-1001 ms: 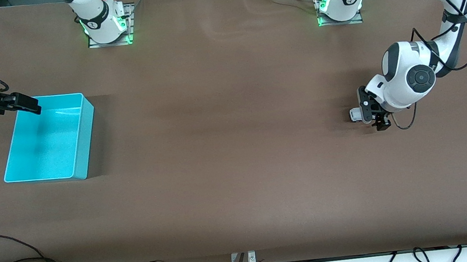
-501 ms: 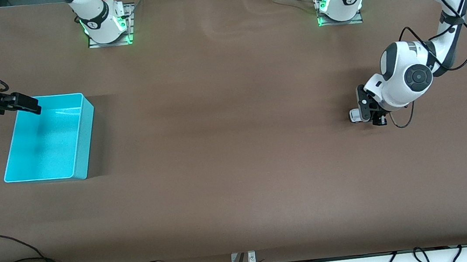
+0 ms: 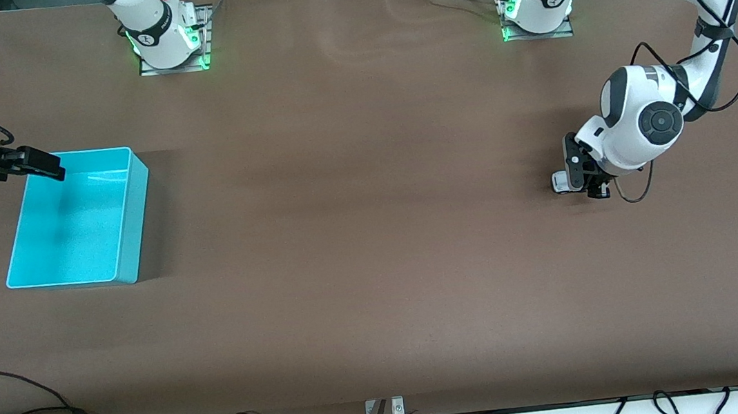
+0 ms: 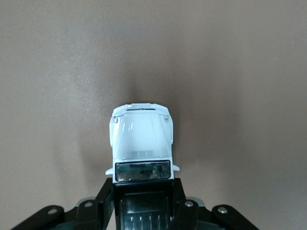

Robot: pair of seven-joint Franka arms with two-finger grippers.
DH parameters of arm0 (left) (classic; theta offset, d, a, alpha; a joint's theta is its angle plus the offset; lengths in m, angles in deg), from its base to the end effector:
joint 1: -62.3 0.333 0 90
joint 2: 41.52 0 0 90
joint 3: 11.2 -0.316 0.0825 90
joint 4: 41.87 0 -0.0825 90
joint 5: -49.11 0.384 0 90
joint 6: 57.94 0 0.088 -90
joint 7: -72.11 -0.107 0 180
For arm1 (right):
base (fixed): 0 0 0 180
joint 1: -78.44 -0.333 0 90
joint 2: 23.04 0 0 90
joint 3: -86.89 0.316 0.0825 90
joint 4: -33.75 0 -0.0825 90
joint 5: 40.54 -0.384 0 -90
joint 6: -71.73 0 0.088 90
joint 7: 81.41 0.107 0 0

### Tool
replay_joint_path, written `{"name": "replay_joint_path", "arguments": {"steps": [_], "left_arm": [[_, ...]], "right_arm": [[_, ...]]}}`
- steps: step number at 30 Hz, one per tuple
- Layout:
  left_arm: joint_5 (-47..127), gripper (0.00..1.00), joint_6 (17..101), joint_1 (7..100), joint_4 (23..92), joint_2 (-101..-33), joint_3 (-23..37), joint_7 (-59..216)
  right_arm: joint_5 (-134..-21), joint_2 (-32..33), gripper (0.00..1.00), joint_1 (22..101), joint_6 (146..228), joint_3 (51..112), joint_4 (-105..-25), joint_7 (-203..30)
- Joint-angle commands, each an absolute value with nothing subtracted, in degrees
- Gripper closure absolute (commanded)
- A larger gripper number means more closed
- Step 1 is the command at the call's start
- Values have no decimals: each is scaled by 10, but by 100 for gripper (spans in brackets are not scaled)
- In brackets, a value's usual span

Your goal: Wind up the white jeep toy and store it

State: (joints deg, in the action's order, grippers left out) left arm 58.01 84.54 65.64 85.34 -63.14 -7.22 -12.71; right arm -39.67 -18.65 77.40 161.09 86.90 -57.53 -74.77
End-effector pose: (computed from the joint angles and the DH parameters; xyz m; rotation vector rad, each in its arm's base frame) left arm 0.5381 -0.0076 0.1949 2.1478 -2.2482 -0.1896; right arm 0.5724 0.0088 0.5699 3.1108 -0.1508 -0.1697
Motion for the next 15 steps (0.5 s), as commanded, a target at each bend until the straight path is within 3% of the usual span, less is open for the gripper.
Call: {"name": "replay_joint_path", "arguments": {"steps": [1,15], "left_arm": [[595,100,850,658,849,-644,-73,-139],[599,100,847,719,829,-674,-76,-190]], "right_arm": [[-403,-184,0,782,1602,876,-562,-751],[-403,-184,0,782,1602,876,-562,-751]]}}
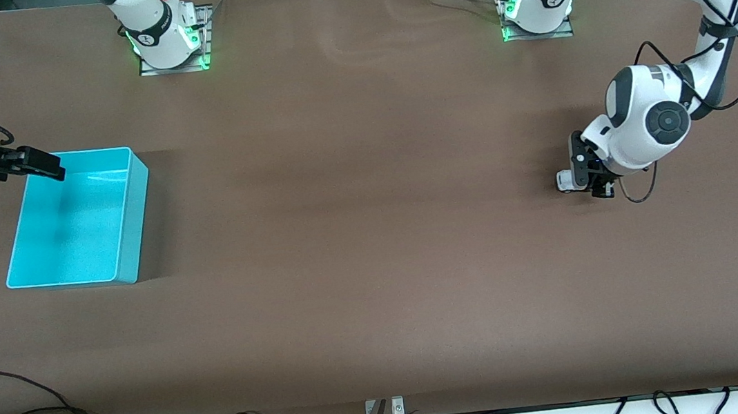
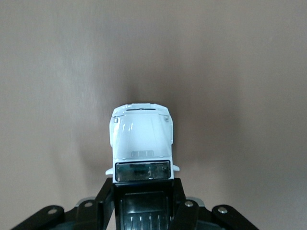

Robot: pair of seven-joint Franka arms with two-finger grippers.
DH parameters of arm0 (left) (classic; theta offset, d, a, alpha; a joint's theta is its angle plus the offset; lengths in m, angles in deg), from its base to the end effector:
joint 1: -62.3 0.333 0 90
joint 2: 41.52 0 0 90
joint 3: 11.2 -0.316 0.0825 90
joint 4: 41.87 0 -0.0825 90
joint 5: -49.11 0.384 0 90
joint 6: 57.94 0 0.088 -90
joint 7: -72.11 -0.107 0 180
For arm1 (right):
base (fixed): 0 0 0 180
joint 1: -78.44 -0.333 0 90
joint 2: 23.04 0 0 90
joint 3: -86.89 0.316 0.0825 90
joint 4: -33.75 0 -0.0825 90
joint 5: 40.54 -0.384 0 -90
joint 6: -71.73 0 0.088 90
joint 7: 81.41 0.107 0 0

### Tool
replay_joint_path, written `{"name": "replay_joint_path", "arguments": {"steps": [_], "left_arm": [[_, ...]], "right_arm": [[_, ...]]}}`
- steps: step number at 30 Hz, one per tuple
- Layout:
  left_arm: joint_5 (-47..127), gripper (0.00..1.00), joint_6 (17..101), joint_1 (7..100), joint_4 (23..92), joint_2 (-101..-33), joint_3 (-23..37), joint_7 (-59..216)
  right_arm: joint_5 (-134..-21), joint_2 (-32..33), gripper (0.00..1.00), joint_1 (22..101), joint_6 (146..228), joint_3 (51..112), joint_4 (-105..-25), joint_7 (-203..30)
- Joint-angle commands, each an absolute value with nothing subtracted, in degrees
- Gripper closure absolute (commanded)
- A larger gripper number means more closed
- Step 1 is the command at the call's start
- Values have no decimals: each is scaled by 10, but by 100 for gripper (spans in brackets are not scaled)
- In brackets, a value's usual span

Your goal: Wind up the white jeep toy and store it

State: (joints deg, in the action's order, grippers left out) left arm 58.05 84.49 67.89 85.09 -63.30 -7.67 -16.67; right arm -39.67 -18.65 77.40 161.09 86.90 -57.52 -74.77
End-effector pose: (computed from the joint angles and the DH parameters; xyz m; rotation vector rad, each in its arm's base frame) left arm 0.5391 0.0179 0.1947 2.1189 -2.2693 -0.1898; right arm 0.5724 0.0088 0.5700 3.1108 -0.1508 -0.1694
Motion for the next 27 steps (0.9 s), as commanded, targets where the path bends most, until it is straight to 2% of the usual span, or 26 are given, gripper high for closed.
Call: {"name": "replay_joint_path", "arguments": {"steps": [1,3,17,27], "left_arm": [[599,100,848,726,828,-679,-76,-192],[604,100,847,761,810,-701,-76,-236],[604,98,847,837,735,-759,-77,-354],[604,99,847,884,717,-763,-78,-419]], "right_arm": [[-403,-184,0,782,1602,876,-562,-751],[-403,-184,0,782,1602,876,-562,-751],[-403,-184,0,782,1602,876,-562,-751],[-404,-185,0,782,1602,875,-562,-751]]}}
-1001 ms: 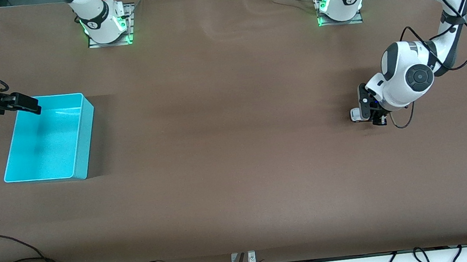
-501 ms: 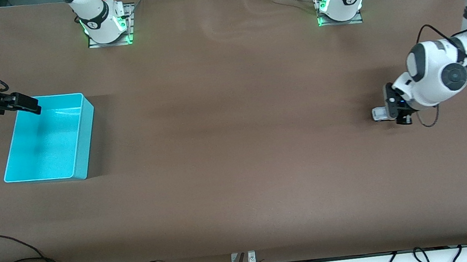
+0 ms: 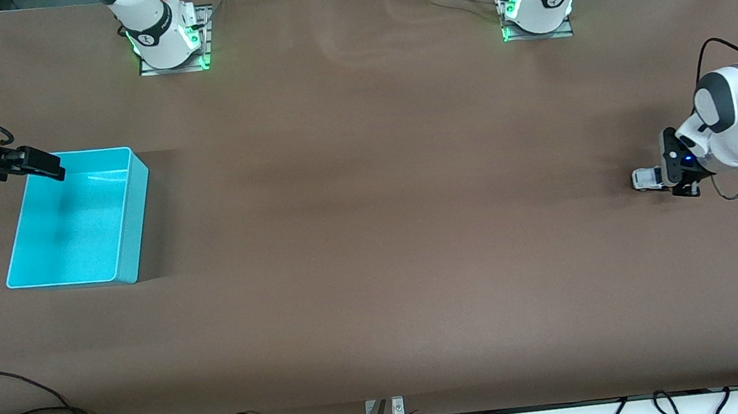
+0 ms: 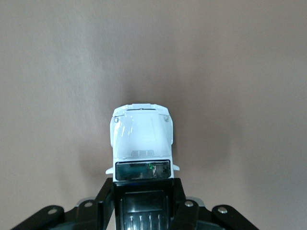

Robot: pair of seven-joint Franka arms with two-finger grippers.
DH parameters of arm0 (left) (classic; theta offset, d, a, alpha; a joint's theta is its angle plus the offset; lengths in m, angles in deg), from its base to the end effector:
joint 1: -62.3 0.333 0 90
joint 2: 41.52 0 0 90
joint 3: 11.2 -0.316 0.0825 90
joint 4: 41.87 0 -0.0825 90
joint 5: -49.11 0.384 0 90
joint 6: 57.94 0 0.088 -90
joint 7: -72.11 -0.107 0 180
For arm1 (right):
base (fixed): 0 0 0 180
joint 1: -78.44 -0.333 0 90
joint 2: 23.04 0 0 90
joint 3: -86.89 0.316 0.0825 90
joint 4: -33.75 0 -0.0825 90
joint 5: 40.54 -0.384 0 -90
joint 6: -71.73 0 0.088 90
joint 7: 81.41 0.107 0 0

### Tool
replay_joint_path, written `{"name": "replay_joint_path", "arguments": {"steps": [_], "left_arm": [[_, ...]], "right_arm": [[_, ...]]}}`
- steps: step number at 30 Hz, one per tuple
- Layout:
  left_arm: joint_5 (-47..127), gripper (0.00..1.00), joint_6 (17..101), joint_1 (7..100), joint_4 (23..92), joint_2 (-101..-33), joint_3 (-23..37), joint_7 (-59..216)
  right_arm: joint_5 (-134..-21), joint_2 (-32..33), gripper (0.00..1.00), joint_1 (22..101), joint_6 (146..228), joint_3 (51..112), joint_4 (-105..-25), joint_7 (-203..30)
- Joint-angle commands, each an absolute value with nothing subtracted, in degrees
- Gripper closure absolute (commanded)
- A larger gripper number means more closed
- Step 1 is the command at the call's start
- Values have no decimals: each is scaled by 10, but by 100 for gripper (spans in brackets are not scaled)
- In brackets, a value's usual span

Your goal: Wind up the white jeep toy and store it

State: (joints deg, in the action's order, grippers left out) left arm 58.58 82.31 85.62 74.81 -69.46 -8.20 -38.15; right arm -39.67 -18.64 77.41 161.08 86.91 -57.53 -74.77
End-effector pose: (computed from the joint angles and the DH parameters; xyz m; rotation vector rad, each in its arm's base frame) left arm 0.5534 0.2053 0.1952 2.0524 -2.3262 -0.1554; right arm 0.5724 0.0088 0.5698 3.1108 -0.1508 -0.1702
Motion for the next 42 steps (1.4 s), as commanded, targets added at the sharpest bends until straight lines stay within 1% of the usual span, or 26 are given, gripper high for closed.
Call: {"name": "replay_joint_path", "arguments": {"steps": [1,10,15,18,33,34,35,36,37,38,42], "left_arm": [[604,99,847,888,716,-764,-78,-421],[611,99,847,902,704,-769,-97,-436],[611,99,848,909,703,-769,-97,-436],[611,95,847,912,703,-770,-97,-436],[611,94,847,933,687,-781,-97,-436],[612,89,848,933,687,-781,-97,-437],[612,78,848,934,687,-780,-97,-438],[611,48,848,935,685,-779,-97,-443],[610,12,847,936,681,-777,-96,-447],[609,0,844,936,676,-774,-95,-451],[604,0,816,935,665,-761,-92,-452]], "right_arm": [[-407,-185,0,782,1601,875,-562,-751],[-410,-185,0,782,1601,875,-563,-751],[-410,-185,0,782,1601,875,-562,-751],[-410,-185,0,782,1601,875,-562,-751],[-410,-184,0,782,1601,875,-562,-751],[-410,-184,0,782,1601,875,-562,-751],[-410,-185,0,782,1601,875,-562,-751],[-410,-185,0,782,1601,875,-562,-751],[-410,-185,0,782,1601,875,-562,-751],[-410,-185,0,782,1601,875,-562,-751],[-410,-184,0,782,1601,875,-562,-751]]}}
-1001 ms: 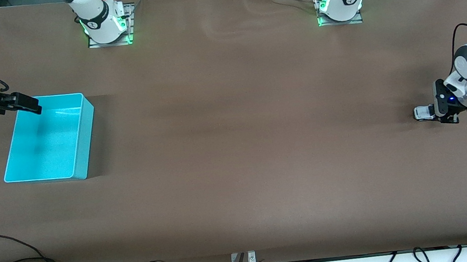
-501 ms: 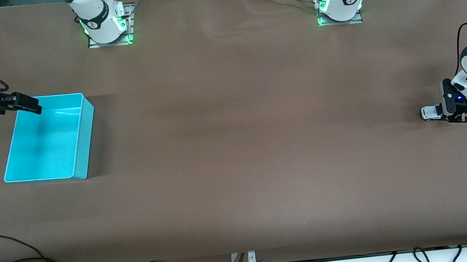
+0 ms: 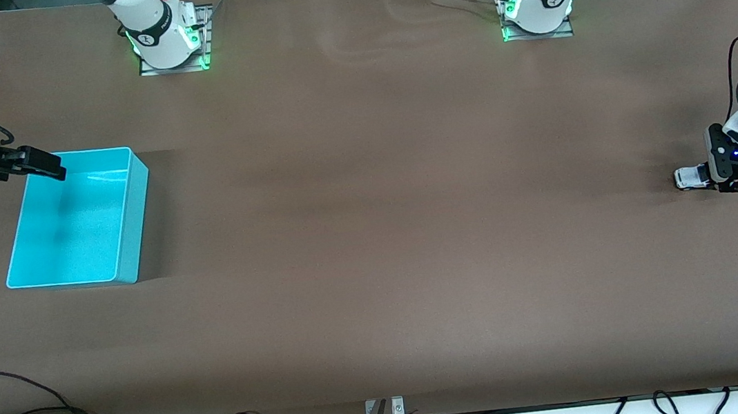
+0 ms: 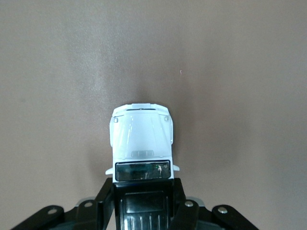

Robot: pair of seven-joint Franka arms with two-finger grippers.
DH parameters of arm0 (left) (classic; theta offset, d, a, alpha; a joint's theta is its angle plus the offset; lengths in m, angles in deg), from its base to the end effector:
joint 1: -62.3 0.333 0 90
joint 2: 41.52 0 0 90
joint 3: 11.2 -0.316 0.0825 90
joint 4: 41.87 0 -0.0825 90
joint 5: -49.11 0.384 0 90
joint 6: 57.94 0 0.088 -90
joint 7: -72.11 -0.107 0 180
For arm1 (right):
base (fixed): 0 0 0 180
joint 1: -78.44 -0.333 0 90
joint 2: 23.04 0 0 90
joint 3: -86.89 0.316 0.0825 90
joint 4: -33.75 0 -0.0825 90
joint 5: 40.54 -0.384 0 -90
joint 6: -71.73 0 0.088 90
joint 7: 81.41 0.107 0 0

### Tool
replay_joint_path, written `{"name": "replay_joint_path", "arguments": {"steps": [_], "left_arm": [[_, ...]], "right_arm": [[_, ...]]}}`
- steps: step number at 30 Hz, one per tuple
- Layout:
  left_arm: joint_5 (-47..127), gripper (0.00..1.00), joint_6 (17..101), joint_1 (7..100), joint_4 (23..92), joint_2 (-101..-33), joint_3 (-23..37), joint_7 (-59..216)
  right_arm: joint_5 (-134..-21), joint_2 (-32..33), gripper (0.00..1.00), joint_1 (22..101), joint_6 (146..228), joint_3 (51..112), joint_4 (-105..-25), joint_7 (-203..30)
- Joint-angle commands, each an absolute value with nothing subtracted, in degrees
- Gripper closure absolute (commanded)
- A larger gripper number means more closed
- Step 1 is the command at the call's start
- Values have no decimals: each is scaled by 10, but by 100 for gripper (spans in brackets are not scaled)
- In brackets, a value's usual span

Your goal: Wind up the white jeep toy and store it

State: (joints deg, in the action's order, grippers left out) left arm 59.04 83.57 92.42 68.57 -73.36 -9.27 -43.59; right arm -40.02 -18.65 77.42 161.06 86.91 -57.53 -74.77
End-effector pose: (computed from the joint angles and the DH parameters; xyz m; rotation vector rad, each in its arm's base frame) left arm 0.5494 0.2949 0.1966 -2.1086 2.3029 0.1383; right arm 0.5723 0.0094 0.5699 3.1168 -0.1518 -0.1715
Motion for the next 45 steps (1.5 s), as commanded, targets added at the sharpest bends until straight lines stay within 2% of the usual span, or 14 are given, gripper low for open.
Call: {"name": "replay_joint_path", "arguments": {"steps": [1,18,26,33,45], "left_arm": [[604,0,809,934,662,-758,-92,-452],[570,0,654,928,596,-704,-82,-416],[563,0,534,924,547,-689,-65,-302],[564,0,400,924,492,-688,-20,-155],[563,0,273,924,451,-685,80,70]], "right_arm": [[-410,-185,0,782,1601,875,-562,-751],[-410,-185,0,783,1600,875,-563,-751],[-410,-185,0,783,1600,875,-562,-751],[-410,-185,0,783,1600,875,-562,-751],[-410,-185,0,783,1600,875,-562,-751]]}}
